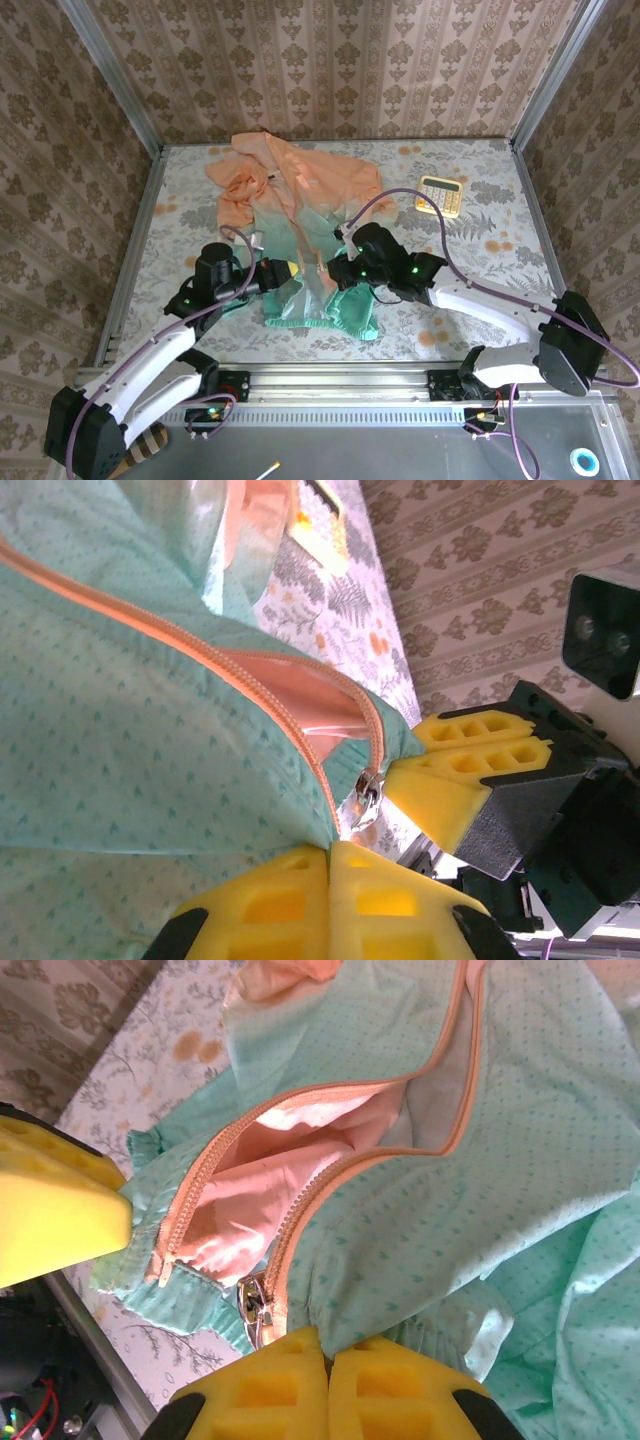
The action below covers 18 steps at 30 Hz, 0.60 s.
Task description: Zip up the jacket
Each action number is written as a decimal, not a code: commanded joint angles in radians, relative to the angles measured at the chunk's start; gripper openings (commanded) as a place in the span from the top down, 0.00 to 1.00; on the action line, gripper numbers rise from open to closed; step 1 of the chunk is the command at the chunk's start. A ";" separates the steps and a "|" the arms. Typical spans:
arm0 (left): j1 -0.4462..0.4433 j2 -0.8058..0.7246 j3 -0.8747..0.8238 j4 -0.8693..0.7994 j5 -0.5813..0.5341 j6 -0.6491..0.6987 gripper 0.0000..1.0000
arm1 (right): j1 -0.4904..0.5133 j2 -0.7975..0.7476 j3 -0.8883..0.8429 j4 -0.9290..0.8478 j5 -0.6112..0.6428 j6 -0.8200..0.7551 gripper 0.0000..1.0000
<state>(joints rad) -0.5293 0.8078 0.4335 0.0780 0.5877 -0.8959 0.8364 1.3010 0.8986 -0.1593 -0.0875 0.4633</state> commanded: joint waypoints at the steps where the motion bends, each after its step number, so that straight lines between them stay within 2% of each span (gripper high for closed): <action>1: 0.005 -0.005 0.031 0.105 0.009 0.055 1.00 | -0.013 -0.039 -0.020 0.051 -0.049 -0.005 1.00; 8: -0.003 0.013 0.020 0.220 -0.016 0.099 1.00 | -0.019 -0.047 -0.029 0.073 -0.095 -0.018 1.00; 18: -0.072 0.030 0.005 0.269 -0.094 0.164 1.00 | -0.023 -0.052 -0.026 0.099 -0.115 -0.034 1.00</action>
<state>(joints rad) -0.5873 0.8307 0.4335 0.2932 0.5247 -0.7795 0.8181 1.2770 0.8814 -0.0998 -0.1841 0.4503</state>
